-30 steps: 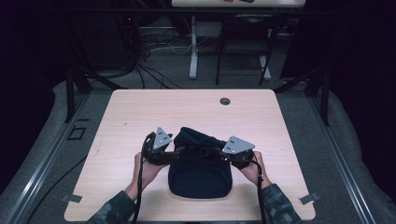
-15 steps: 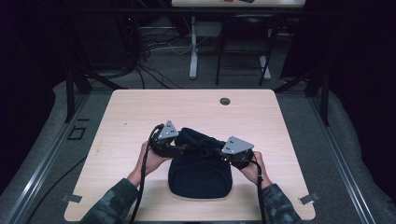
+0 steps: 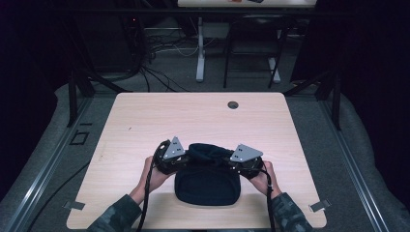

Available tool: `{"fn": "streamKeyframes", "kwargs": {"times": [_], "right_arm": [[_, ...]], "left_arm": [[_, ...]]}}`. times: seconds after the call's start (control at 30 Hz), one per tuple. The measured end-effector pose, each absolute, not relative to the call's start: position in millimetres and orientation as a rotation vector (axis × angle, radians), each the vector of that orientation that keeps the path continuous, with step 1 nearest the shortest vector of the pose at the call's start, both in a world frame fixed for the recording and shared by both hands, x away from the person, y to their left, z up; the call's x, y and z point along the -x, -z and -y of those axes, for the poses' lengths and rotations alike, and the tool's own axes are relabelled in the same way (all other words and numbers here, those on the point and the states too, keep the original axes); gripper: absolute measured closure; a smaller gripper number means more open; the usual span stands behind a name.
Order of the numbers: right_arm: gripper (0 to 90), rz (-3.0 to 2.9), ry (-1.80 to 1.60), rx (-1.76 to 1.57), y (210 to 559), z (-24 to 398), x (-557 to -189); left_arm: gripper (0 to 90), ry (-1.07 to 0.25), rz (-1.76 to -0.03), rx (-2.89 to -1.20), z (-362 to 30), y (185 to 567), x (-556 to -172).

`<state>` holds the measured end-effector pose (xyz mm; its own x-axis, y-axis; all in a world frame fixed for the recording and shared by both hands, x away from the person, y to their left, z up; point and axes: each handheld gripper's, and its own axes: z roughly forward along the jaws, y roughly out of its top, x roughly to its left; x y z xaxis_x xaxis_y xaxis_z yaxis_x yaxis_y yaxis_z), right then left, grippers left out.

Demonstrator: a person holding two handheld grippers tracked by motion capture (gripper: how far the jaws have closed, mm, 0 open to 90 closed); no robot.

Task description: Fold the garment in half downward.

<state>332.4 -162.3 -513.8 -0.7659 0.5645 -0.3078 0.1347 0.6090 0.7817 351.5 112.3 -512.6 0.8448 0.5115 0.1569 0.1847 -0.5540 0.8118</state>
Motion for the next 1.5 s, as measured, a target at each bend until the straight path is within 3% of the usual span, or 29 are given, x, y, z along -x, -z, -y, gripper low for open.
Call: {"fn": "streamKeyframes", "kwargs": {"times": [1.3,1.5], "right_arm": [[67.6,-2.473,-1.009,-0.668,545,156,-308],[63.1,-2.505,-0.995,-0.671,543,158,-303]], "left_arm": [[78.1,-0.381,-0.541,-2.19,-120,557,-315],[73.3,-0.312,-0.542,-2.209,-120,560,-311]]}}
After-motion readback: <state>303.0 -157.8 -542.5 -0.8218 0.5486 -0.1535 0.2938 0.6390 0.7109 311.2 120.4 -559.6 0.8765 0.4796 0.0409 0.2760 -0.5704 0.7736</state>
